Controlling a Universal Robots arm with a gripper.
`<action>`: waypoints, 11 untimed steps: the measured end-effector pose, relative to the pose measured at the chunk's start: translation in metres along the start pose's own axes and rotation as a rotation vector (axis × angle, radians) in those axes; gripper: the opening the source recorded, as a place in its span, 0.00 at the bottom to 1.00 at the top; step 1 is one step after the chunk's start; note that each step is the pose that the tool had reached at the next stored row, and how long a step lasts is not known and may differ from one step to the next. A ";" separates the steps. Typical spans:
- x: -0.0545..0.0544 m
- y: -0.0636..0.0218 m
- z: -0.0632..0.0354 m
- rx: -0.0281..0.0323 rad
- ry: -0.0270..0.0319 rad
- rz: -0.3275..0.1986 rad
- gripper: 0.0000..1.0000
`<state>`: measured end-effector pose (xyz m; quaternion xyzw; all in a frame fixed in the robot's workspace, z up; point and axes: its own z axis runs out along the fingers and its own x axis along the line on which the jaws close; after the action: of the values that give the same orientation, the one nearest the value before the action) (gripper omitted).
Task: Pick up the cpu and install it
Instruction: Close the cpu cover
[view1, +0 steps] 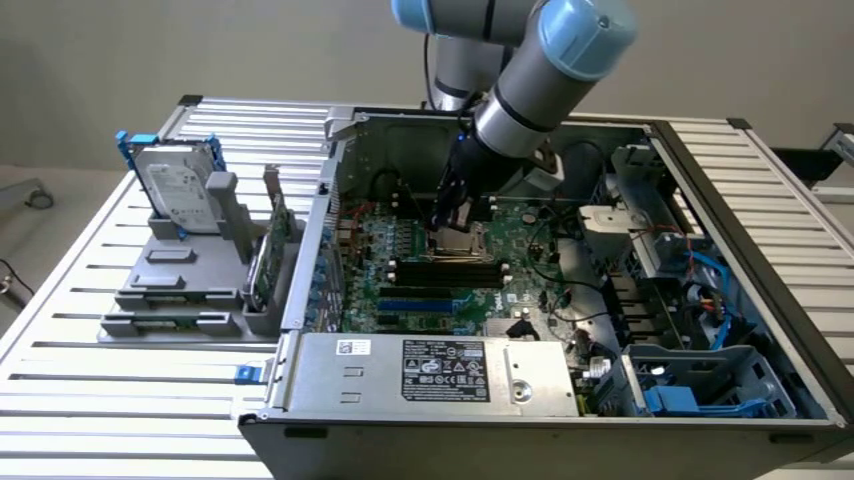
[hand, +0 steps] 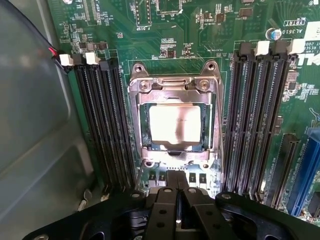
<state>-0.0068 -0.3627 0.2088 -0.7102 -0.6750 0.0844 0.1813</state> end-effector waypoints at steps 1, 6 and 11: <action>0.000 0.0006 0.0017 -0.0001 0.0000 0.000 0.11; 0.000 0.0032 0.0086 -0.0002 0.0001 0.000 0.11; 0.001 0.0043 0.0125 -0.0002 0.0001 0.000 0.11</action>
<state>-0.0073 -0.3604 0.1958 -0.7103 -0.6750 0.0843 0.1812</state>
